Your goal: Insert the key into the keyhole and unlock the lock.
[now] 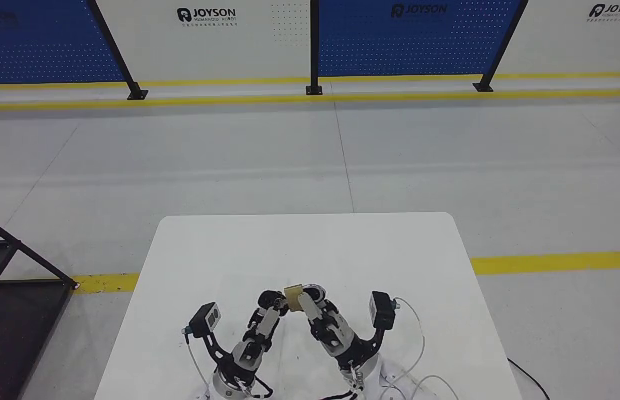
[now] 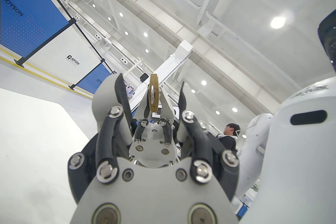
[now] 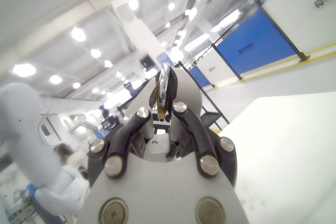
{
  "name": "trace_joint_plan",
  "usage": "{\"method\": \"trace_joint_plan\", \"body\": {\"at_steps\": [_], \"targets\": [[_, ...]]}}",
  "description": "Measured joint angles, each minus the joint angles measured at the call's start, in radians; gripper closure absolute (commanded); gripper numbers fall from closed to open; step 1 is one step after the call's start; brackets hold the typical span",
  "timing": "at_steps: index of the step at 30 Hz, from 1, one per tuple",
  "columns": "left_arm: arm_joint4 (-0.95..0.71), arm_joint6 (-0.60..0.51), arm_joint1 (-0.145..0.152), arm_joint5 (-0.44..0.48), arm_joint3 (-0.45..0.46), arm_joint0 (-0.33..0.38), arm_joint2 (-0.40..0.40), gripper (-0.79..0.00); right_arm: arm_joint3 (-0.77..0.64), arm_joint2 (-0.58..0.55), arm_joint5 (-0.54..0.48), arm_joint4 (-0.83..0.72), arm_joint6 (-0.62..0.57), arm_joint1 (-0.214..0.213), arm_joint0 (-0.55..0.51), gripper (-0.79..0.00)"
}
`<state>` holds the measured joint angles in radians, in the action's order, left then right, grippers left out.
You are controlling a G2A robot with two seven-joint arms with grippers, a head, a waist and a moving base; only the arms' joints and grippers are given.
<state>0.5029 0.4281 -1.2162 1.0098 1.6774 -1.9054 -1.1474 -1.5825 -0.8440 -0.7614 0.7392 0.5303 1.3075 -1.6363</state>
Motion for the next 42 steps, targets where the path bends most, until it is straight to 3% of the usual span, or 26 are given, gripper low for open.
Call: {"method": "trace_joint_plan", "body": {"at_steps": [9, 21, 23, 24, 42], "targets": [[0.013, -0.012, 0.004, 0.003, -0.012, -0.002, -0.018, -0.231, -0.005, -0.023, -0.029, -0.018, -0.012, -0.004, -0.011, 0.0], [0.024, -0.009, 0.012, 0.002, -0.014, 0.003, -0.012, -0.132, -0.014, -0.032, -0.026, -0.053, -0.079, -0.005, -0.011, 0.0], [0.028, -0.006, 0.012, 0.002, -0.014, 0.003, -0.012, -0.092, -0.015, -0.032, -0.024, -0.057, -0.09, -0.005, -0.01, 0.0], [0.03, -0.004, 0.013, 0.002, -0.015, 0.003, -0.012, -0.028, -0.016, -0.033, -0.022, -0.058, -0.093, -0.005, -0.01, 0.0], [0.157, 0.06, 0.007, -0.013, -0.028, 0.002, -0.041, 0.0, -0.026, -0.034, 0.001, -0.071, -0.165, -0.005, -0.009, 0.0]]}}
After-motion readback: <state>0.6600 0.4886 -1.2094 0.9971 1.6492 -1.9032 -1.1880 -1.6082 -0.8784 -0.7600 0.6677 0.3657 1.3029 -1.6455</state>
